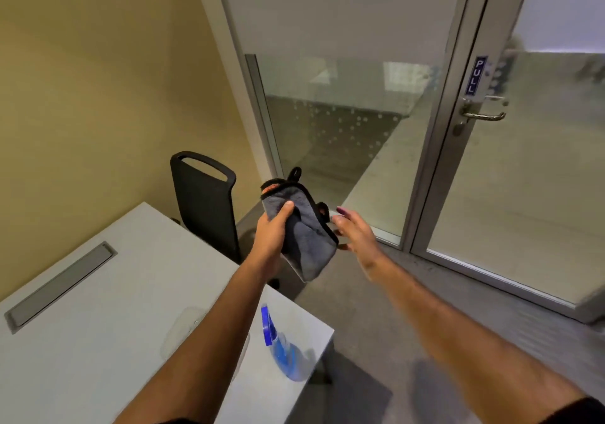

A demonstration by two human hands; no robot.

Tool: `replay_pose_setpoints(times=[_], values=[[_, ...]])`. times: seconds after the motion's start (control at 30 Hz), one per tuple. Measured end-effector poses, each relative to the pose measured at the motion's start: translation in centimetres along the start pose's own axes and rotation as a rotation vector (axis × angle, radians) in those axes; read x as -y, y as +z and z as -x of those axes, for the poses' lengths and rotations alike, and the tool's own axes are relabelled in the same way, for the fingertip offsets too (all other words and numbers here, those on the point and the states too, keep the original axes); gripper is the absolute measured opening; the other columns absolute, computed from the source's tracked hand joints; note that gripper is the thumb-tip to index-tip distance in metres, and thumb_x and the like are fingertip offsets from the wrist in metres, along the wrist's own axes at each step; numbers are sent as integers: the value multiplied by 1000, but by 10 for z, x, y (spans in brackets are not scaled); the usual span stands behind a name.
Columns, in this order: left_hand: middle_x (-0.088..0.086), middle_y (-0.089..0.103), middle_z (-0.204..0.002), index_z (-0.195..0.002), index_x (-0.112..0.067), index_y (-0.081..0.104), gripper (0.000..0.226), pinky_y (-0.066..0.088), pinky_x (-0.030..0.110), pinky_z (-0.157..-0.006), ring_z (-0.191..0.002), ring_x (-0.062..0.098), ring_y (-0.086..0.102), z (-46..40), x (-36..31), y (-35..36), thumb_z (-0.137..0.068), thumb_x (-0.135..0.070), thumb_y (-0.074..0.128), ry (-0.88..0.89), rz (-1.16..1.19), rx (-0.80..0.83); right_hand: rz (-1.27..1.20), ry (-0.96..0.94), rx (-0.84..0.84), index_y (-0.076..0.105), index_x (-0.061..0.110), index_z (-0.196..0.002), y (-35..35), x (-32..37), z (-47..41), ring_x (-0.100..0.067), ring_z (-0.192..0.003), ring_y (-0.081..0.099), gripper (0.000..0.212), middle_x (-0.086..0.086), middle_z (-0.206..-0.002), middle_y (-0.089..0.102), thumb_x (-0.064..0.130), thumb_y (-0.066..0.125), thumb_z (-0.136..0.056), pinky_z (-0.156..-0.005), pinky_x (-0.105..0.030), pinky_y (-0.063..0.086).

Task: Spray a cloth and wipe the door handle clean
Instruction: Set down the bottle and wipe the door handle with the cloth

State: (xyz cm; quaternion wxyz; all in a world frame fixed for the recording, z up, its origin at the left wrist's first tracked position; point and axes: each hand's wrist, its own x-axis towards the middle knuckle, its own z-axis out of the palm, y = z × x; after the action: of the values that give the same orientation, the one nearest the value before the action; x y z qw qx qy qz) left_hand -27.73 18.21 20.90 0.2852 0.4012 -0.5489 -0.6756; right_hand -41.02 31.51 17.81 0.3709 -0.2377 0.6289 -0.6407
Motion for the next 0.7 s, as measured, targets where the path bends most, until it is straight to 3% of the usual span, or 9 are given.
replay_pose_setpoints(times=[0.1,0.2,0.3,0.43,0.57,0.63,0.7], values=[[-4,80,-101,-107,-27,73,31,60,35,-80,-95,17,77,-1,-12,57,-81,-43,78,56,4,76,48,9,63,31,17,-155,-39,34,-18,-25,-136,50,81,-8,-149,49,43,71,-90,-108,-44,46],[1,80,-102,-109,-22,72,34,62,42,-84,-97,22,77,-6,-17,111,-80,-36,82,83,17,132,85,17,89,26,9,-156,-76,48,-33,-27,-130,56,93,-13,-146,53,30,81,-84,-109,-45,47],[3,80,-104,-109,-21,71,32,61,42,-87,-98,22,76,-15,-20,160,-81,-30,84,108,22,166,105,-40,58,41,8,-145,-117,55,-42,-17,-115,65,81,-8,-131,64,19,86,-79,-91,-27,56],[7,79,-106,-109,-18,70,31,61,41,-88,-100,24,75,-26,-22,211,-82,-24,84,92,47,213,24,-96,32,61,22,-116,-164,63,-50,-20,-108,70,46,-3,-116,72,9,84,-80,-91,-35,58],[16,72,-113,-116,-8,57,60,58,46,-91,-97,25,72,-46,-22,251,-64,-19,86,61,33,238,-41,-81,-37,66,29,-108,-199,69,-63,-7,-92,74,41,10,-98,79,7,84,-79,-74,-22,58],[17,69,-113,-121,-6,51,72,58,47,-90,-97,24,71,-65,-18,268,-58,-17,84,54,27,270,-55,-54,-70,67,26,-109,-215,70,-76,-12,-94,75,39,5,-100,79,10,85,-78,-76,-26,59],[15,70,-110,-120,-8,52,77,60,42,-84,-94,22,72,-85,-12,282,-52,-20,85,33,11,345,-69,-12,-103,68,16,-115,-230,70,-91,-24,-101,73,39,-7,-108,77,12,84,-80,-88,-38,59]])
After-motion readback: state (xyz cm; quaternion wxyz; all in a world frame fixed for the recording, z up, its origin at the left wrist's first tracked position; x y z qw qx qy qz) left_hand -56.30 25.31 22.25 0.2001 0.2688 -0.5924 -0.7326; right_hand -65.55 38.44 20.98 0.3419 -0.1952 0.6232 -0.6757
